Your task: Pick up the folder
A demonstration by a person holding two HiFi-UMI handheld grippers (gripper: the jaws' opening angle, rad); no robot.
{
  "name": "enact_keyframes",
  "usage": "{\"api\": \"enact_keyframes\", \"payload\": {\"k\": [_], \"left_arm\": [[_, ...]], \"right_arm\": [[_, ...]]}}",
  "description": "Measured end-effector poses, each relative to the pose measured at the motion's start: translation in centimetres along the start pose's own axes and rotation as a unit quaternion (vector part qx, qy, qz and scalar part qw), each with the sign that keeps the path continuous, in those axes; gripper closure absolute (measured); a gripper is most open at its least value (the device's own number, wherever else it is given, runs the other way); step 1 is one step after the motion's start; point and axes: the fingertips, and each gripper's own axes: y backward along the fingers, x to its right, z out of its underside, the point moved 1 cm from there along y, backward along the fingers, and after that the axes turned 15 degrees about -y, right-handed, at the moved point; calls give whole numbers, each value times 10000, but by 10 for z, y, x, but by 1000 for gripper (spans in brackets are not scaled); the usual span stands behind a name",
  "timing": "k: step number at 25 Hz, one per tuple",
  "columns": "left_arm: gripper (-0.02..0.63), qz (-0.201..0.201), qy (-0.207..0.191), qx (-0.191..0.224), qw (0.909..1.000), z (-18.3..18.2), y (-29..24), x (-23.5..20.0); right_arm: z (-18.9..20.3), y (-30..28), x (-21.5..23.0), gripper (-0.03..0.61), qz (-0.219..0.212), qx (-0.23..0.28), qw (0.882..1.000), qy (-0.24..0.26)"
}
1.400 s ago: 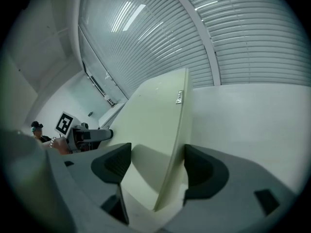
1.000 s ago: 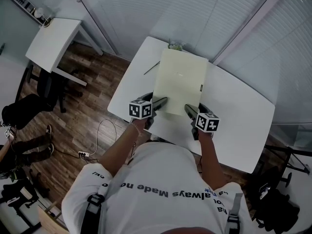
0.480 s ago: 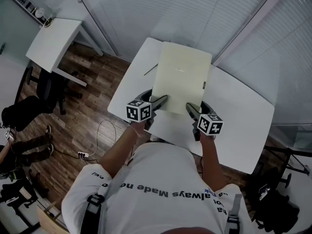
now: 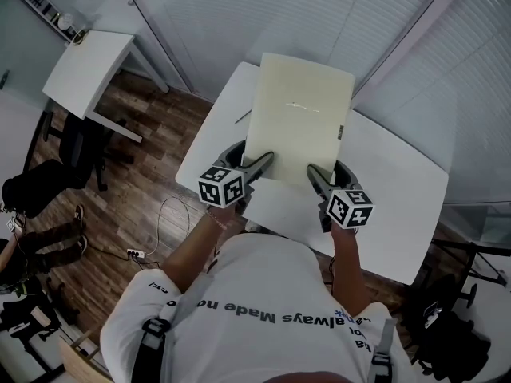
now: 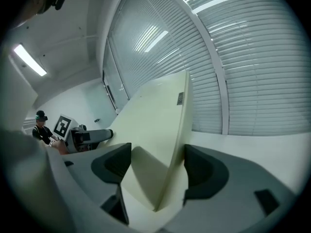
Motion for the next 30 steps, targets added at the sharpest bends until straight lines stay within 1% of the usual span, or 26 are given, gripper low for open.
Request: {"api": "enact_keyframes", "payload": {"k": [6, 15, 30], "left_arm": [[264, -61, -129, 314, 9994, -28, 16, 8], [264, -89, -573, 834, 9948, -83, 36, 34], [264, -38, -903, 1529, 9841, -139, 66, 66]], "right_arm": [[-21, 16, -22, 248, -104, 247, 9995, 185], [-60, 52, -49, 247, -225, 670, 9965, 450], [-100, 102, -87, 247, -314, 1311, 9869, 889]]}}
